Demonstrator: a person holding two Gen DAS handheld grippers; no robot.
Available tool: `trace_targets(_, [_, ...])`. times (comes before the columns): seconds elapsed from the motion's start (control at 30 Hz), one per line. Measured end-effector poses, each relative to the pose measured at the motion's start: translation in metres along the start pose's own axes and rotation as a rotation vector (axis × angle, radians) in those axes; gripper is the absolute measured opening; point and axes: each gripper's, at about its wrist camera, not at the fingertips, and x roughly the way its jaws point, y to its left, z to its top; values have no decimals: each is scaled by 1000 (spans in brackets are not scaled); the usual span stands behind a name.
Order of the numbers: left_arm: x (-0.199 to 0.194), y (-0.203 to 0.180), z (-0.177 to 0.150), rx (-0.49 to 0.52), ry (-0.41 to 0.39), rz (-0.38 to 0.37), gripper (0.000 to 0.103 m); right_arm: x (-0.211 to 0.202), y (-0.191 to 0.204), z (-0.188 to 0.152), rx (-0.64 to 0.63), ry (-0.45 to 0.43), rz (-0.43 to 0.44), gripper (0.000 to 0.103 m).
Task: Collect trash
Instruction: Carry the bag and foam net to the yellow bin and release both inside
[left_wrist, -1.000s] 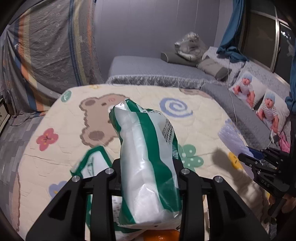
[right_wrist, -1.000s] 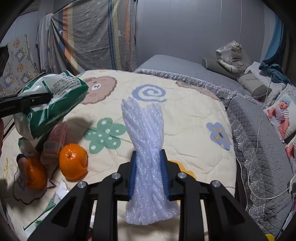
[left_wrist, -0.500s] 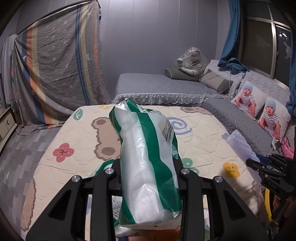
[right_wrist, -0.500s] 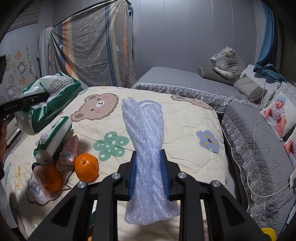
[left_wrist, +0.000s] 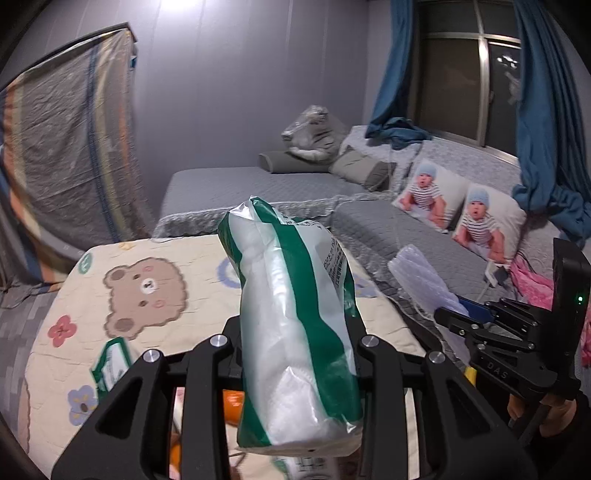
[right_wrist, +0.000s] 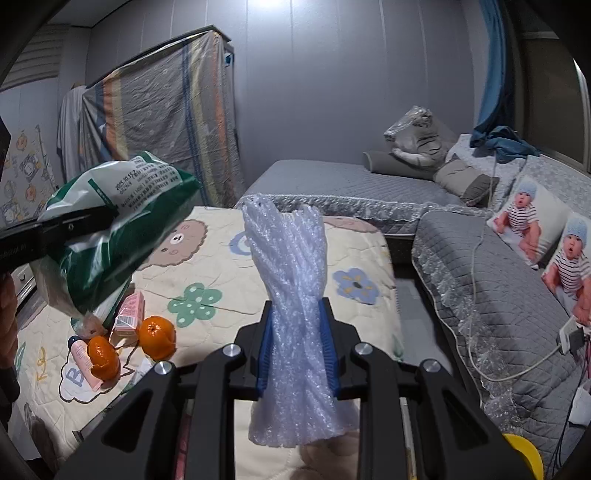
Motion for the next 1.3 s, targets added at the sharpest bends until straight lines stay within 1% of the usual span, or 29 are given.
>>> trace_targets(0.17, [-3, -50, -2, 56, -6, -84, 30, -26, -29, -16, 54, -23, -56, 22])
trace_targets(0.3, [-1, -87, -7, 96, -4, -144, 30, -45, -52, -32, 102, -23, -105, 22])
trace_targets(0.47, [0, -133, -16, 142, -10, -232, 30, -70, -81, -61, 162, -14, -186, 22])
trace_targets(0.53, [3, -146, -19, 145, -1, -270, 30, -80, -92, -73, 187, -11, -215, 22])
trace_targets(0.63, [8, -169, -26, 160, 13, -317, 30, -96, -108, -92, 223, -12, -283, 22])
trace_targets(0.73, [10, -191, -32, 177, 25, -364, 30, -105, -122, -107, 256, 1, -324, 22])
trace_targets(0.9, [17, -225, -41, 205, 54, -424, 30, -116, -143, -132, 319, 29, -367, 22])
trace_targets(1.13, [22, -258, -53, 246, 68, -482, 31, -125, -160, -158, 356, 56, -422, 23])
trace_targets(1.17, [23, -263, -55, 250, 74, -491, 31, -125, -163, -162, 357, 61, -442, 23])
trace_targets(1.3, [33, -283, -67, 263, 111, -528, 31, -129, -174, -177, 387, 93, -467, 23])
